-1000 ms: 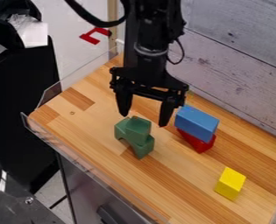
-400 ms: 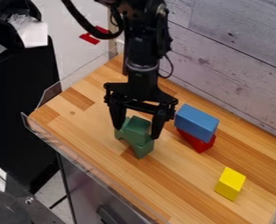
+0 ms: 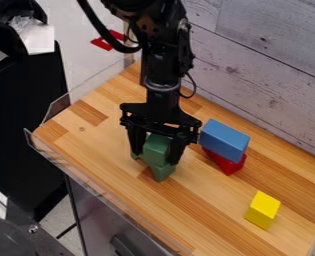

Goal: Put the green block on top of the yellow block

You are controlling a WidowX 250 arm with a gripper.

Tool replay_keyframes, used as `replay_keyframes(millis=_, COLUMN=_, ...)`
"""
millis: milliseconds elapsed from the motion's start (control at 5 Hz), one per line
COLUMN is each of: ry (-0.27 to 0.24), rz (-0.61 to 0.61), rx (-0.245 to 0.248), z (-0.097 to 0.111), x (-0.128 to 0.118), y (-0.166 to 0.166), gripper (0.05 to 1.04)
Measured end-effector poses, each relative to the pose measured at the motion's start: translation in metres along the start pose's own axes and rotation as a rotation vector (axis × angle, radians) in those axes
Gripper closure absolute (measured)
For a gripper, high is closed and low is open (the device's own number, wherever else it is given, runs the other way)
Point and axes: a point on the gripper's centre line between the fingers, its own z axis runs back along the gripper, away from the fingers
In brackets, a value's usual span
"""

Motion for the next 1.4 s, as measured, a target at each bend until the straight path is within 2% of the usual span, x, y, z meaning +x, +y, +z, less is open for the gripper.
replay_keyframes(millis=200, ry=-0.023, rz=0.006, rx=-0.013, z=0.0, x=0.004, y=-0.002, gripper=0.492)
replay_keyframes(millis=400, ry=-0.016, rz=0.008, rx=-0.014, z=-0.001, x=0.002, y=-0.002, gripper=0.493)
replay_keyframes(millis=600, ry=-0.054, rz=-0.001, rx=-0.017, z=0.016, x=0.002, y=-0.009, gripper=0.493)
replay_keyframes(millis=800, ry=-0.081, rz=-0.06, rx=0.013, z=0.036, x=-0.009, y=-0.034, gripper=0.493)
replay_keyframes(millis=1000, ry=-0.114, rz=-0.136, rx=0.02, z=0.052, x=-0.017, y=-0.068, gripper=0.493)
replay_keyframes(millis=1200, ry=-0.119, rz=-0.205, rx=-0.011, z=0.058, x=-0.027, y=-0.099, gripper=0.494)
replay_keyframes(millis=1400, ry=-0.095, rz=-0.253, rx=-0.029, z=0.051, x=-0.035, y=-0.123, gripper=0.494)
